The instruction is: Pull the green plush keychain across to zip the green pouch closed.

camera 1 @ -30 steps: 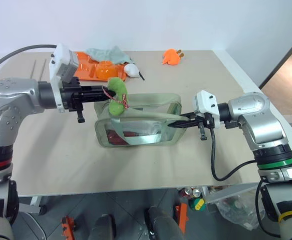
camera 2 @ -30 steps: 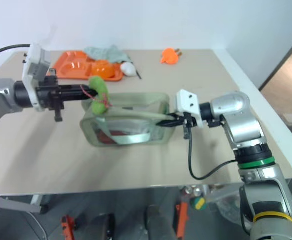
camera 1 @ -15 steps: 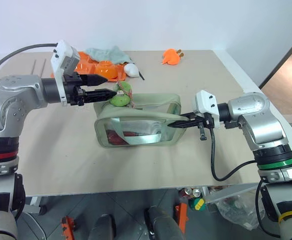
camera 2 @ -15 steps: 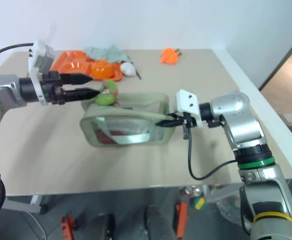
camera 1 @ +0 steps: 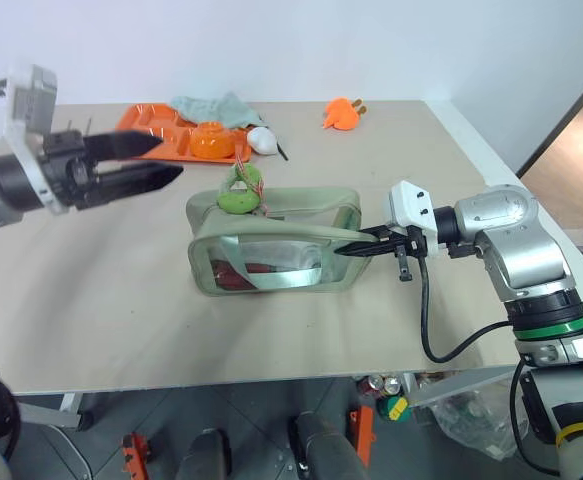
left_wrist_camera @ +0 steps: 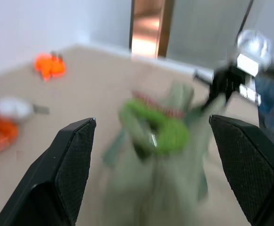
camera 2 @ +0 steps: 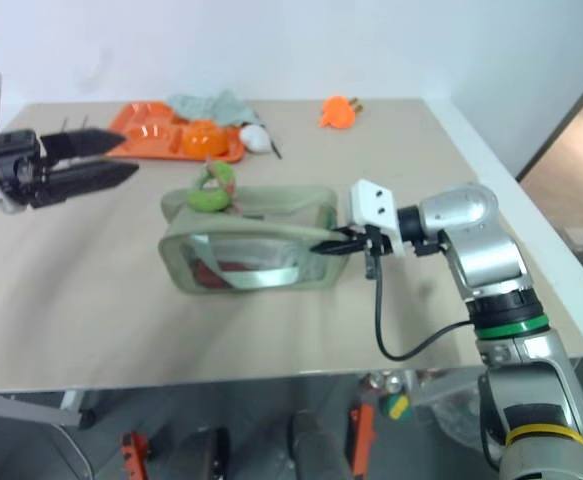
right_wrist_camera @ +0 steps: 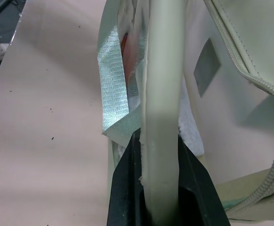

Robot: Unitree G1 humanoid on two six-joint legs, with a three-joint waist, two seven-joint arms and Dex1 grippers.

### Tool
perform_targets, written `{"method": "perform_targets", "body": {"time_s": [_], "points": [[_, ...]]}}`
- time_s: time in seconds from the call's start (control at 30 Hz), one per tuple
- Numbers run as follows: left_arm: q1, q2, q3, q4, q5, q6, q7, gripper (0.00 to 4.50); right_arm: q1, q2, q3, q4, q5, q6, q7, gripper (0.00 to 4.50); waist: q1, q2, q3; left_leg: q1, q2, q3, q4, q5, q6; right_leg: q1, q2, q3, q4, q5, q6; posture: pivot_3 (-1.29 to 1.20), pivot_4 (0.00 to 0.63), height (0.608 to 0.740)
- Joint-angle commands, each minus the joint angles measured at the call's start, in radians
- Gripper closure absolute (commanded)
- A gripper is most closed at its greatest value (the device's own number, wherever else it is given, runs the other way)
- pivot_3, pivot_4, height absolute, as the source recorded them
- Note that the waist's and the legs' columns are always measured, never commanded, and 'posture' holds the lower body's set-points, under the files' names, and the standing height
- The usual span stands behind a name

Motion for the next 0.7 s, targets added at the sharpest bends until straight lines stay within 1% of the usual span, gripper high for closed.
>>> {"method": "perform_targets", "body": {"time_s": [0.03,0.1,0.27,0.47,0.53,0.57,0.6,0.7], "points": [[0.061,0.037,-0.028,-0.074,0.025,-0.033,-0.033,0.5,-0.013,0.004,-0.002,-0.019,0.006,-0.005,0.0,4.5,0.001,0.0,0.0,0.0,0.0,0.0,0.0,0.0,0.0,0.0,0.0,0.0,0.0,0.0,0.0,0.0,0.15,0.74],[0.09,0.023,-0.047,-0.069,0.042,-0.047,-0.022,0.5,-0.011,0.006,-0.001,-0.025,0.007,-0.003,-0.002,4.5,0.001,0.0,0.0,0.0,0.0,-0.001,0.0,0.0,0.0,0.0,0.0,-0.001,0.0,0.0,0.0,0.0,0.15,0.74],[0.106,-0.011,-0.097,-0.048,0.064,-0.068,-0.018,0.5,0.0,0.002,-0.005,-0.042,0.012,0.007,-0.004,4.5,0.001,0.0,0.0,0.0,0.0,-0.001,0.0,0.0,0.0,0.0,0.0,-0.001,0.0,0.0,-0.001,0.0,0.15,0.74],[0.126,-0.017,-0.161,-0.041,0.105,-0.101,-0.048,0.5,0.012,-0.008,-0.017,-0.063,0.016,0.021,-0.013,4.5,0.0,0.0,0.0,0.0,0.0,-0.001,0.0,0.0,0.0,0.0,0.0,-0.001,0.0,0.0,-0.001,0.0,0.15,0.74],[0.125,-0.021,-0.17,-0.036,0.116,-0.118,-0.056,1.01,0.016,-0.012,-0.02,-0.068,0.017,0.024,-0.015,4.5,0.001,0.0,0.0,0.0,0.0,-0.001,0.0,0.0,0.0,0.0,0.001,-0.001,0.0,0.0,-0.001,0.0,0.15,0.74],[0.113,-0.029,-0.172,-0.021,0.118,-0.119,-0.051,1.14,0.018,-0.013,-0.021,-0.07,0.018,0.026,-0.016,4.5,0.001,0.0,0.0,0.0,0.0,-0.001,0.0,0.0,0.0,0.0,0.001,-0.001,0.0,0.0,-0.001,0.0,0.15,0.74],[0.102,-0.036,-0.174,-0.009,0.121,-0.125,-0.048,1.57,0.019,-0.015,-0.021,-0.072,0.018,0.027,-0.018,4.5,0.001,0.0,0.0,0.0,0.0,-0.001,0.0,0.0,0.0,0.0,0.0,-0.001,0.0,0.0,-0.001,0.0,0.15,0.74],[0.068,-0.066,-0.168,0.016,0.128,-0.141,-0.032,2.6,0.025,-0.017,-0.022,-0.076,0.018,0.029,-0.023,4.5,0.002,0.0,0.0,0.0,0.0,-0.001,0.0,0.0,0.0,0.0,0.0,-0.001,0.0,0.0,-0.001,0.0,0.15,0.74]]}}
